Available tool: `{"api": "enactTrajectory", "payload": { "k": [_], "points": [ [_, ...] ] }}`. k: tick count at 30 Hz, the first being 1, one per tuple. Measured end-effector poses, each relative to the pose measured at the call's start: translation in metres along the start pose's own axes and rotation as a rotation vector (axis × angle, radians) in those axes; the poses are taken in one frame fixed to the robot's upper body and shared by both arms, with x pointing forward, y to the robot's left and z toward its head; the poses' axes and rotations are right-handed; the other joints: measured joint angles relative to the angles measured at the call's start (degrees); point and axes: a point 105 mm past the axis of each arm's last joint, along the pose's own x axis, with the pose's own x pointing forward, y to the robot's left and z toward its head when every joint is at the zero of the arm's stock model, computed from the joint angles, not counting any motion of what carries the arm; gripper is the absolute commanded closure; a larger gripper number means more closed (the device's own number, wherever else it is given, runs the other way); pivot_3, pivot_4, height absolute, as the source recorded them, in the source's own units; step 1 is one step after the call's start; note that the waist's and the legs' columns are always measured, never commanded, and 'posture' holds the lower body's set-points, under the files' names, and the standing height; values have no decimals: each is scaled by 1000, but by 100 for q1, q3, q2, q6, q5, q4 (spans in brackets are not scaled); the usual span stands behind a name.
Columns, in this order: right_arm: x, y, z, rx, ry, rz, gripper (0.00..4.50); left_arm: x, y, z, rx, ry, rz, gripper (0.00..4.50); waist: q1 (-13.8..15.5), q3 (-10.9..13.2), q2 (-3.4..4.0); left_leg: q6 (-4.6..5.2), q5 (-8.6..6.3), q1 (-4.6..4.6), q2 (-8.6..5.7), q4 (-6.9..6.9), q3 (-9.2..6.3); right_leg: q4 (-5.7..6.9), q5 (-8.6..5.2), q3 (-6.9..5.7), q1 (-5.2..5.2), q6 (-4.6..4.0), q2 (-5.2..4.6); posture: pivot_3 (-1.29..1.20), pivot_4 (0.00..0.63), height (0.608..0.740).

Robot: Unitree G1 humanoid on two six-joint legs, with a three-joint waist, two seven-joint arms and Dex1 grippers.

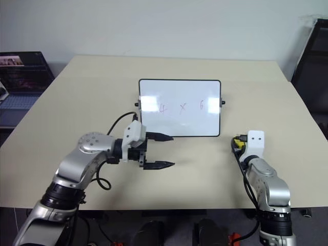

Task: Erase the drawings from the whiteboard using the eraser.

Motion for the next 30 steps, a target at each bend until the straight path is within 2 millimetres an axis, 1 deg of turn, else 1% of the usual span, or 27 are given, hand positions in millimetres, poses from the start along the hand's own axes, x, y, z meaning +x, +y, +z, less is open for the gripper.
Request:
{"api": "enactTrajectory", "payload": {
  "k": [3,7,12,14,15,17,20,22,24,25,28,30],
  "points": [
    [0,1,0,4,-3,2,3273,0,2,-1,-13,6,20,0,0,0,0,0,0,0,0,1,0,0,0,0,0,0,0,0,150,740],
    [-1,2,2,1,-12,8,3273,0,7,-7,-50,38,84,0,0,0,0,0,0,0,0,1,-1,1,0,0,0,0,0,0,150,740],
    [-16,8,21,-71,-92,61,3273,1,17,-12,-53,58,201,0,9,0,0,0,0,-2,-2,3,-4,1,0,-1,0,1,-1,0,150,740],
    [-26,22,34,-97,-144,130,3273,2,24,-14,-72,76,266,0,-2,0,0,0,0,-2,1,5,-6,3,1,-1,0,1,-1,0,150,740],
    [-31,34,44,-80,-181,182,3273,1,27,-15,-79,90,294,0,-19,0,0,0,0,-2,4,7,-9,5,1,-2,0,2,0,0,150,740],
    [-34,50,62,-79,-227,251,3273,0,33,-12,-73,108,327,0,-46,0,0,0,1,-1,3,10,-10,12,2,-3,0,3,1,0,150,740],
    [-35,68,91,-124,-293,316,3273,1,44,-2,-50,117,379,0,-42,0,0,0,1,0,-2,16,-13,12,4,-6,4,7,3,0,150,740],
    [-29,82,107,-161,-318,357,3273,2,51,6,-37,113,418,0,-41,0,0,0,1,0,-4,17,-10,12,5,-6,4,8,2,0,150,740],
    [-23,92,117,-186,-326,378,3273,3,57,13,-23,106,442,0,-40,0,0,0,1,0,-3,15,-9,10,10,-5,4,0,2,0,150,740],
    [-18,97,121,-200,-329,383,3273,3,59,14,-21,107,456,0,-39,0,0,0,1,0,-3,14,-10,10,19,-5,3,-17,2,0,150,740],
    [1,104,129,-236,-322,384,3273,1,65,7,-46,130,496,0,-48,0,0,0,1,-1,-3,12,-7,9,21,-5,0,-19,1,0,150,740],
    [12,107,131,-255,-313,378,3274,0,66,4,-55,137,508,0,-40,0,0,0,0,-7,-2,12,-12,7,21,-8,-2,-20,-1,0,150,740]
  ]
}}
